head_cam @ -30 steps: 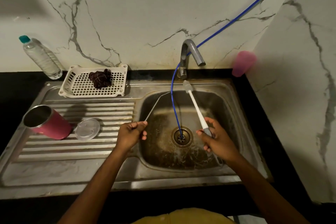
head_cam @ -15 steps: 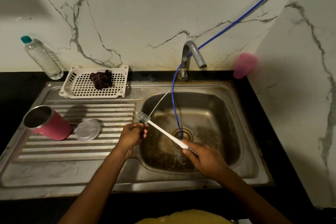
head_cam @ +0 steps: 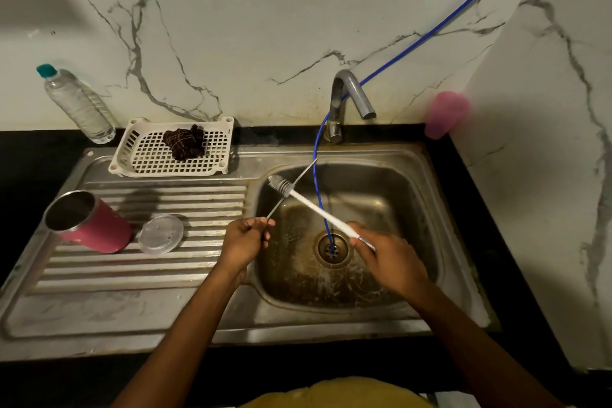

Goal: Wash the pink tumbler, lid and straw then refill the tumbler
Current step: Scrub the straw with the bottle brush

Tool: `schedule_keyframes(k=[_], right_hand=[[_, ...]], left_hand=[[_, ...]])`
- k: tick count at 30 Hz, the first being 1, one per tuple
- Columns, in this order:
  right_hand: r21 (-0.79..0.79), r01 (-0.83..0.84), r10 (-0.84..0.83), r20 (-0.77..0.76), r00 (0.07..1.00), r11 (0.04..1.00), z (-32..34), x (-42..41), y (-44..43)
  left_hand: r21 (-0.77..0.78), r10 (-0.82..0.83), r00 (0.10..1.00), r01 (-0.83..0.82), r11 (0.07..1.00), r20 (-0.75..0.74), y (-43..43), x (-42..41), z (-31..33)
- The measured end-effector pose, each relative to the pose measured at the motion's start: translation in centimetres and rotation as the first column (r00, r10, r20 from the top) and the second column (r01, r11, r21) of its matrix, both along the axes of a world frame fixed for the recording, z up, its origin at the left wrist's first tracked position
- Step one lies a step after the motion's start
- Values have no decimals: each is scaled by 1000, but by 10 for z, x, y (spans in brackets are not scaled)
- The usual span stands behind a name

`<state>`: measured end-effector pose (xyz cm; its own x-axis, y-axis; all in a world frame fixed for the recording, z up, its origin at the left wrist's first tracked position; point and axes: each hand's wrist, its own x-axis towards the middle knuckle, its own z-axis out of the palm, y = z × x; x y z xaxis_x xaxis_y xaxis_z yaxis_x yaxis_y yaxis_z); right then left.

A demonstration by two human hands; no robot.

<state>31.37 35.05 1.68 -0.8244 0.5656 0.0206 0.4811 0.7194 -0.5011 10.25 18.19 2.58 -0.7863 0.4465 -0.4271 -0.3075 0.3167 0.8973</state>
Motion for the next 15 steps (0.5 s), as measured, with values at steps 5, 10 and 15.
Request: schedule_keyframes(k=[5, 10, 15], right_hand=[[-52, -106, 103, -51, 993, 993, -13, 10, -27], [-34, -144, 142, -53, 989, 989, -9, 12, -17], [-89, -130, 124, -75, 989, 987, -15, 13, -18]], left_hand=[[19, 42, 999, -43, 999, 33, 0, 0, 3], [35, 55, 993, -59, 998, 100, -1, 1, 1], [54, 38, 998, -41, 998, 56, 2, 3, 3]])
